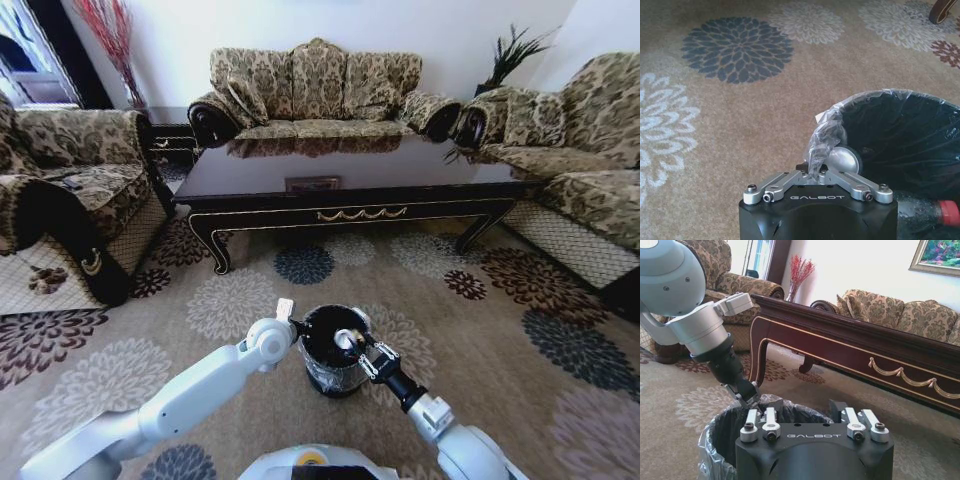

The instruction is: Move to the front of the table and pick up the trash from the floor, then place it into the trash bin.

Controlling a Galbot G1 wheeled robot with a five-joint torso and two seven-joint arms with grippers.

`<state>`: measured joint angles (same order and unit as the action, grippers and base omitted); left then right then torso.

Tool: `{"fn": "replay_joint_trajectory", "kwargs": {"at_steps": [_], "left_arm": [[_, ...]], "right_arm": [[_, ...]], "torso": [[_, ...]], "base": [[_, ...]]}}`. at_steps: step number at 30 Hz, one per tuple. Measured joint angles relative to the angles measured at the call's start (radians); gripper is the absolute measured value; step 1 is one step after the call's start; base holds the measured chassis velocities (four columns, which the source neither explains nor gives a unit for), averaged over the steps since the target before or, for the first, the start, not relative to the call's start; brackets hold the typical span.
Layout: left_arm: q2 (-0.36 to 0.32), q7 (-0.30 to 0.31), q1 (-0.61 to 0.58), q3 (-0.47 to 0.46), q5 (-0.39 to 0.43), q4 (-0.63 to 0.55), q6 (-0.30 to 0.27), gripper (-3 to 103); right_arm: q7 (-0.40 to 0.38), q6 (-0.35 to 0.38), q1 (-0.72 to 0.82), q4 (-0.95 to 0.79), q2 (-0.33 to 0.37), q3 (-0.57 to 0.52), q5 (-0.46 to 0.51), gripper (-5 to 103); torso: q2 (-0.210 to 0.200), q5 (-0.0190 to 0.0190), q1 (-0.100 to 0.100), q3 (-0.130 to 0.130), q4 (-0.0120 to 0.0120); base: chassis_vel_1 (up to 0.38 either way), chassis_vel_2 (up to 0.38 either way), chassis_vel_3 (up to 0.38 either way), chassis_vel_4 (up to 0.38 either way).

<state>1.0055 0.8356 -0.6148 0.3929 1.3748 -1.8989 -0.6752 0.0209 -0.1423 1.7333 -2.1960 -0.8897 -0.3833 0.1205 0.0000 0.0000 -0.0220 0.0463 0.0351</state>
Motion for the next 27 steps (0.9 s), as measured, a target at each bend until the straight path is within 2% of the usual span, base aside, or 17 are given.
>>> {"fn": "replay_joint_trajectory", "kwargs": {"at_steps": [3, 5, 6, 7, 9, 10, 11, 14, 17, 18, 20, 22, 25, 27], "left_arm": [[-0.005, 0.0, -0.002, -0.005, 0.0, -0.002, 0.0, 4], [-0.022, -0.001, -0.016, -0.027, -0.001, -0.008, 0.001, 4], [-0.022, -0.001, -0.016, -0.027, -0.001, -0.008, 0.001, 4], [-0.029, -0.001, -0.024, -0.037, -0.002, -0.011, 0.001, 4], [-0.056, -0.004, -0.051, -0.072, -0.003, -0.025, 0.001, 4], [-0.067, -0.005, -0.063, -0.091, -0.003, -0.03, 0.001, 4], [-0.067, -0.005, -0.063, -0.091, -0.003, -0.03, 0.001, 4], [-0.109, -0.005, -0.09, -0.164, -0.001, -0.043, 0.001, 4], [-0.133, -0.007, -0.103, -0.2, -0.001, -0.049, 0.0, 4], [-0.158, -0.012, -0.127, -0.248, 0.001, -0.057, -0.001, 4], [-0.166, -0.013, -0.139, -0.268, 0.002, -0.059, -0.002, 4], [-0.196, -0.021, -0.197, -0.345, 0.002, -0.063, -0.003, 4], [-0.212, -0.032, -0.228, -0.375, -0.006, -0.063, -0.003, 4], [-0.24, -0.059, -0.292, -0.424, -0.032, -0.059, -0.001, 4]], "right_arm": [[0.0, 0.0, -0.004, -0.002, 0.001, -0.001, 0.002, 59], [-0.014, 0.004, -0.022, -0.01, 0.0, -0.002, 0.021, 70], [-0.014, 0.004, -0.022, -0.01, 0.0, -0.002, 0.021, 70], [-0.024, 0.01, -0.035, -0.015, -0.001, -0.005, 0.037, 76], [-0.055, 0.041, -0.089, -0.029, 0.001, -0.022, 0.116, 86], [-0.07, 0.059, -0.118, -0.031, 0.004, -0.03, 0.16, 86], [-0.07, 0.059, -0.118, -0.031, 0.004, -0.03, 0.16, 86], [-0.132, 0.118, -0.22, -0.008, 0.018, -0.048, 0.319, 99], [-0.16, 0.144, -0.262, 0.017, 0.019, -0.049, 0.372, 100], [-0.185, 0.166, -0.307, 0.057, 0.017, -0.039, 0.411, 100], [-0.194, 0.173, -0.328, 0.083, 0.014, -0.031, 0.423, 100], [-0.211, 0.186, -0.399, 0.181, 0.0, 0.01, 0.448, 100], [-0.218, 0.192, -0.445, 0.24, -0.011, 0.041, 0.456, 100], [-0.229, 0.204, -0.544, 0.353, -0.033, 0.111, 0.465, 100]], "torso": [[0.0, 0.0, 0.0, 0.0, 0.0001], [0.0, -0.0001, 0.0, 0.0, 0.0002], [0.0, -0.0001, 0.0, 0.0, 0.0002], [0.0, -0.0001, 0.0, 0.0, 0.0002], [0.0, -0.0001, 0.0, 0.0, -0.0001], [0.0, -0.0001, 0.0, 0.0, -0.0002], [0.0, -0.0001, 0.0, 0.0, -0.0002], [0.0, -0.0002, 0.0, 0.0, -0.0003], [0.0, -0.0003, 0.0, 0.0, -0.0002], [0.0, -0.0002, 0.0, 0.0, -0.0001], [0.0, -0.0001, 0.0, 0.0, -0.0001], [0.0, -0.0003, 0.0, 0.0, -0.0001], [0.0, -0.0001, 0.0, 0.0, 0.0], [0.0, -0.0001, 0.0, 0.0, -0.0002]], "base": [[0.0, 0.0, 0.0, 0.0], [0.0, 0.0, 0.0, 0.0], [0.0, 0.0, 0.0, 0.0], [0.0, 0.0, 0.0, 0.0], [0.0, 0.0, 0.0, 0.0], [0.0, 0.0, 0.0, 0.0], [0.0, 0.0, 0.0, 0.0], [0.0, 0.0, 0.0, 0.0], [0.0, 0.0, 0.0, 0.0], [0.0, 0.0, 0.0, 0.0], [0.0, 0.0, 0.0, 0.0], [0.0, 0.0, 0.0, 0.0], [0.0, 0.0, 0.0, 0.0], [0.0, 0.0, 0.0, 0.0]]}}
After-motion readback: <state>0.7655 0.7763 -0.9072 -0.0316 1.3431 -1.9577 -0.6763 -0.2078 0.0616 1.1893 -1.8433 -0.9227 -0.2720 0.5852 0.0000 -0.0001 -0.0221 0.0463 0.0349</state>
